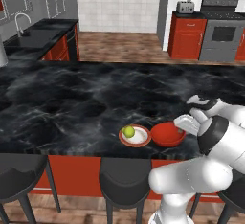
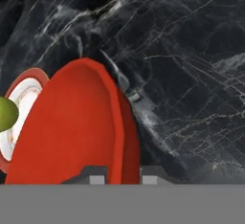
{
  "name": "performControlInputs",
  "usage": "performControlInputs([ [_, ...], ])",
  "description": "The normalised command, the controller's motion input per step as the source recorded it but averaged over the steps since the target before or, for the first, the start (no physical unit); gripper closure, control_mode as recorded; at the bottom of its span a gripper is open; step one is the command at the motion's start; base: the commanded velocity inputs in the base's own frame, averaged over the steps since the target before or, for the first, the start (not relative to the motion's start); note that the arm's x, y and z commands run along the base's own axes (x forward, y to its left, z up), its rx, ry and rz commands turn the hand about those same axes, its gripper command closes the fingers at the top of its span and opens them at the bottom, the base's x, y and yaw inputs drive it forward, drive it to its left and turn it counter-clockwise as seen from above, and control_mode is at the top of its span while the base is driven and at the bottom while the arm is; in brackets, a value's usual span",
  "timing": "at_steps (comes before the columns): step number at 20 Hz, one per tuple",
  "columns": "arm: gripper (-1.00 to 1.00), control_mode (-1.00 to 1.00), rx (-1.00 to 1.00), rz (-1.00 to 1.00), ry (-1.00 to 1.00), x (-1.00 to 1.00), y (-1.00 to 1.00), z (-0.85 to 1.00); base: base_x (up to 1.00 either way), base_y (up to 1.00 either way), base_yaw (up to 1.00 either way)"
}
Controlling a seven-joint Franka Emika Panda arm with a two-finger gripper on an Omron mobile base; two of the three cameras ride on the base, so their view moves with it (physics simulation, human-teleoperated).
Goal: Take the smaller bowl and place it next to the appetizer plate on the dining counter , and place the larger bowl next to the plate with cooked food.
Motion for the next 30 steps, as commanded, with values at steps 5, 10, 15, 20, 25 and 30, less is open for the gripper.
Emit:
performControlInputs([
  [5,1.0,-1.0,0.0,0.0,0.0,0.04,-0.09,-0.27,0.0,0.0,0.0],
  [10,-1.0,-1.0,0.0,0.0,-0.01,0.01,0.02,-0.15,0.0,0.0,0.0],
  [15,-1.0,-1.0,0.07,-0.01,-0.03,-0.19,-0.12,0.57,0.0,0.0,0.0],
  [20,-1.0,-1.0,0.03,-0.05,-0.01,-0.43,-0.1,0.84,0.0,0.0,0.0],
  [25,-1.0,-1.0,0.0,0.01,-0.02,-0.7,-0.01,1.0,0.0,0.0,0.0],
  [30,-1.0,-1.0,0.0,0.06,-0.19,-0.98,0.01,0.92,0.0,0.0,0.0],
])
